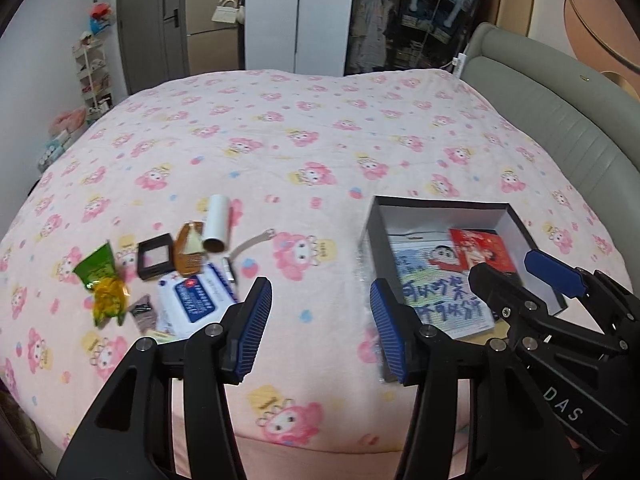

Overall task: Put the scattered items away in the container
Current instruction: 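Withdraw the right gripper and reach toward the white alcohol wipes pack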

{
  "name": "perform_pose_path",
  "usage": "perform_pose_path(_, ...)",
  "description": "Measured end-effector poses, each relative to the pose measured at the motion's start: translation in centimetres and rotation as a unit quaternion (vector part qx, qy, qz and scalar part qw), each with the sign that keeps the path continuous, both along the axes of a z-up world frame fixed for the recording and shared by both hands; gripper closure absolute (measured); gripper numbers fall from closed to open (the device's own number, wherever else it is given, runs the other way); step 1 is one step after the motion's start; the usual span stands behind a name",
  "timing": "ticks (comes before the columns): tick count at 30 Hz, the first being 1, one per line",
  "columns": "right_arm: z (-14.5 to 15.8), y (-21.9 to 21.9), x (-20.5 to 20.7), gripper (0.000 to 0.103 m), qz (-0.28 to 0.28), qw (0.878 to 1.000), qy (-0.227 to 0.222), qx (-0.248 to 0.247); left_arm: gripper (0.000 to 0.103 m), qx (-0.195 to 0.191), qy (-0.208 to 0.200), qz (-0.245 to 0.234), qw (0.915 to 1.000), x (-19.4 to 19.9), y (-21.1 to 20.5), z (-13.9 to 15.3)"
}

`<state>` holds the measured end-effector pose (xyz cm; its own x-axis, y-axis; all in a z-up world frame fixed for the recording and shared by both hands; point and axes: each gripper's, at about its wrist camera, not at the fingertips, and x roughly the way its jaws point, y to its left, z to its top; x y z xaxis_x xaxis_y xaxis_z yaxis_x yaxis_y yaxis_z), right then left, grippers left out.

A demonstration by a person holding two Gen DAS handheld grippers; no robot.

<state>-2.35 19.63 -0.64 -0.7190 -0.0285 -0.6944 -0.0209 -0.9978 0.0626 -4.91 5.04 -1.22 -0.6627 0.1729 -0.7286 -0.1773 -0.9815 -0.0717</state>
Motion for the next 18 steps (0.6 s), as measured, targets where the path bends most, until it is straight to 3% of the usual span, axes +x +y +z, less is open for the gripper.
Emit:
perform_pose_path(6,0.0,-3.2,-0.3,0.041,0.023,1.0,0.0,-0.004,0.046,0.0,0.0,0.034,0.9994,0.5,-3.6,0.1)
perform_pose_path(11,-0.8,-6.3,-1.6,0.041,0.068,0.997,-0.016,-0.021,0.044,0.031,-0.032,0.081,0.9957,-0.4,-8.4,-1.3)
perform_pose_path(15,-2.1,-8.3,-3.0,0.041,0.092,0.994,-0.037,-0.034,0.044,0.083,-0.072,0.129,0.9855,-2.0,-12.9,-3.3)
perform_pose_path(18,-3.4,-9.3,-4.1,0.041,0.099,0.993,-0.057,-0.036,0.046,0.127,-0.099,0.17,0.9723,-3.7,-15.9,-5.3)
